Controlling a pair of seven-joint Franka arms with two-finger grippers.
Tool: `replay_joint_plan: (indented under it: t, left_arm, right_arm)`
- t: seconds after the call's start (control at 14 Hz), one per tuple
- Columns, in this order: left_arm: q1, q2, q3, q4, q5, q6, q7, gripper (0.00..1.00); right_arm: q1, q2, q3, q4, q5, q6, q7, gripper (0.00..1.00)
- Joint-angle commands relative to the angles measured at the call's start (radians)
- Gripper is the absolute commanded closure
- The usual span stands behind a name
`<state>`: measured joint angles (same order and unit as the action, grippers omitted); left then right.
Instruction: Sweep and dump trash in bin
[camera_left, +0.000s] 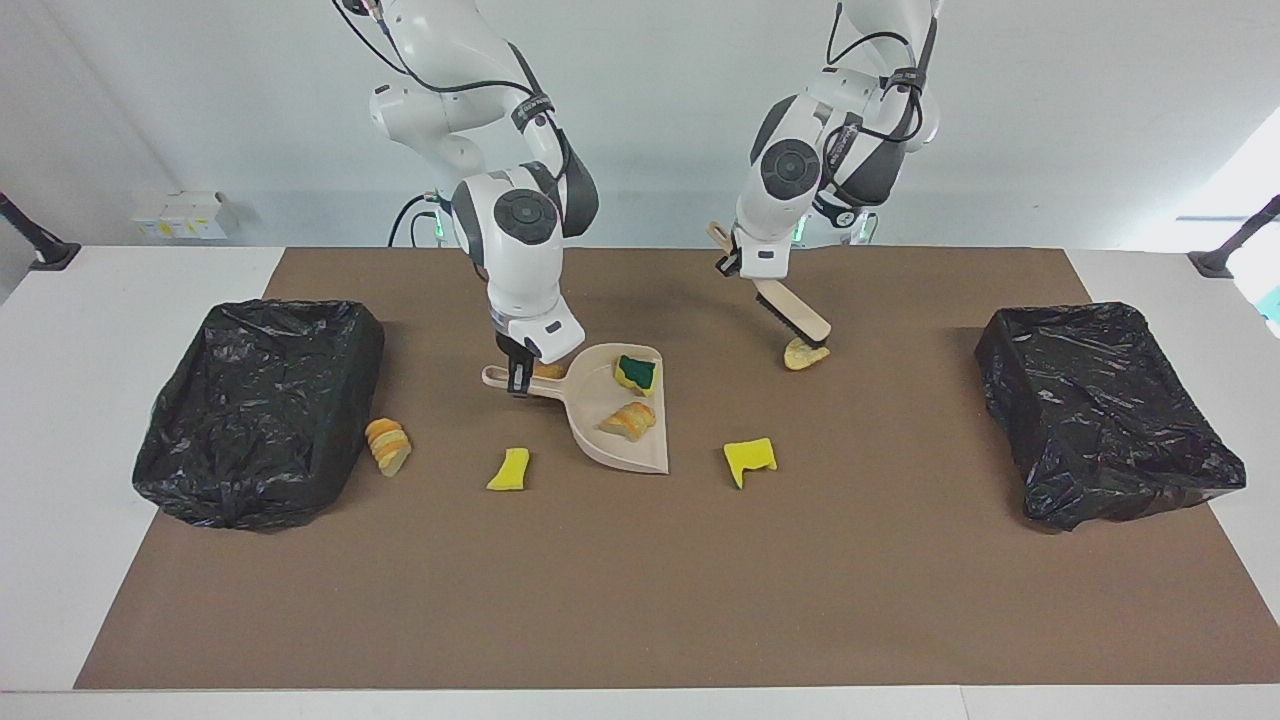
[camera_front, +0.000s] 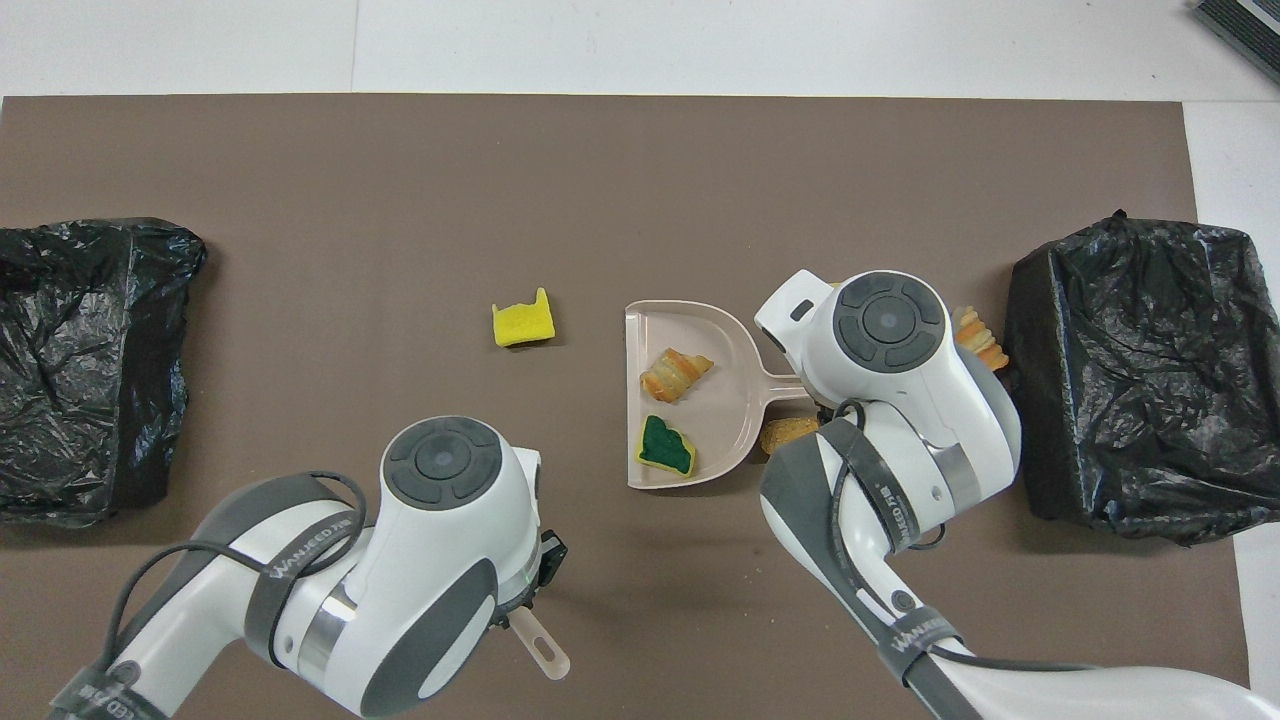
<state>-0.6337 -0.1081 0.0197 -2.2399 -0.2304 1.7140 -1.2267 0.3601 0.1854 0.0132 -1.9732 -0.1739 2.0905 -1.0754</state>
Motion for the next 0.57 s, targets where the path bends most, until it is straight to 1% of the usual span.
replay_joint_plan:
  t: [0.0,0.14,0.21,0.29,0.36,0.5]
  left_arm:
    - [0.017,-0.057,-0.004,-0.038,0.020,-0.049,-0.008,1.00]
    - [0.057,-0.077,-0.007,-0.040,0.046,-0.060,-0.002,1.00]
    - [0.060,-0.079,-0.007,-0.050,0.046,-0.053,0.037,1.00]
    - [0.060,-0.097,-0.006,-0.076,0.046,-0.033,0.106,1.00]
    - [0.066,-0.122,-0.006,-0.124,0.046,0.007,0.139,1.00]
    - [0.110,-0.177,-0.007,-0.226,0.046,0.111,0.154,1.00]
  right_arm:
    - [-0.003,-0.007,0.005,-0.027,-0.015,0.037,-0.015,1.00]
    - [-0.003,-0.007,0.007,-0.027,-0.013,0.037,-0.015,1.00]
    - [-0.003,-0.007,0.007,-0.027,-0.015,0.037,-0.014,1.00]
    - [-0.003,-0.007,0.007,-0.027,-0.015,0.037,-0.015,1.00]
    - [-0.003,-0.007,0.007,-0.027,-0.015,0.039,-0.015,1.00]
    - [-0.003,-0.007,0.007,-0.027,-0.013,0.043,-0.015,1.00]
